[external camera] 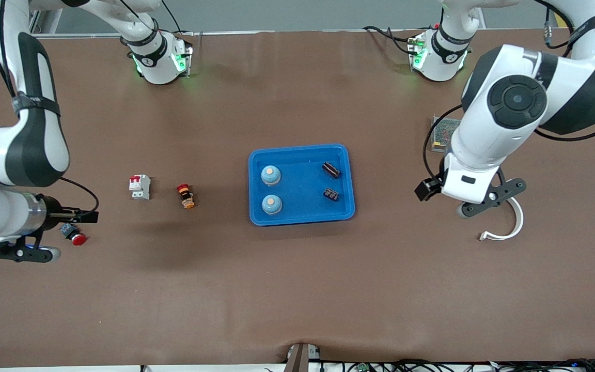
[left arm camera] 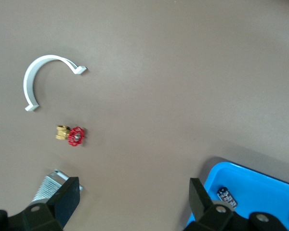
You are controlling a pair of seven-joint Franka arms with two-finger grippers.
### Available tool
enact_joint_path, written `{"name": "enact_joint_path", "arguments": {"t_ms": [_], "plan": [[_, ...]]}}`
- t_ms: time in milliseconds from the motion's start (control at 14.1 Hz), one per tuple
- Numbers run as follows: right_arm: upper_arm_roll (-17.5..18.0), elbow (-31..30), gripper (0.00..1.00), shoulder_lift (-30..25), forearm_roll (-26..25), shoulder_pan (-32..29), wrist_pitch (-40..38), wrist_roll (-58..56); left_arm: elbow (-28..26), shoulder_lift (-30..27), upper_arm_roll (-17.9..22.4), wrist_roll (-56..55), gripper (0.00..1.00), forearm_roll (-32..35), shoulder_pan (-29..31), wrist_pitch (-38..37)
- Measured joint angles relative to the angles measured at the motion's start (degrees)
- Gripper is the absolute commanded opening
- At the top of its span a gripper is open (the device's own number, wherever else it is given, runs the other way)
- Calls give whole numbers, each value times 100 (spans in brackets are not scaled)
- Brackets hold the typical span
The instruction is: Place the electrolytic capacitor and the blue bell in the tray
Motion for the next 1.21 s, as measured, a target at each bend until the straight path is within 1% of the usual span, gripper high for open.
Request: {"name": "enact_joint_path", "arguments": {"t_ms": [142, 284, 497, 710, 781, 852, 994, 1207], "plan": [[1, 107, 100, -372, 0, -51, -283, -287, 3, -199, 6, 408, 100, -29, 53, -158], [11, 123, 100, -880, 6, -156, -664, -459, 0, -516, 107, 867, 100, -181, 61, -417], [70, 107, 100, -1536, 17, -360, -1027, -557, -24, -1039, 398, 1582, 100, -484, 60, -853], [72, -133, 100, -2038, 20, -371, -1078, -571, -258, -1567, 775, 2503, 100, -627, 61, -1044], [-12, -218, 100, -2151, 20, -291, -1078, -571, -382, -1739, 901, 2827, 100, -637, 62, -1052], [-181, -287, 100, -2235, 20, -151, -1078, -580, -504, -1907, 1018, 3112, 100, -662, 64, -1071], [-473, -445, 100, -2359, 21, 99, -1054, -662, -727, -2210, 1256, 3465, 100, -908, 66, -1197], [-642, -854, 100, -2623, 22, 248, -823, -741, -1030, -2590, 1686, 3955, 100, -1167, 68, -1280]]}}
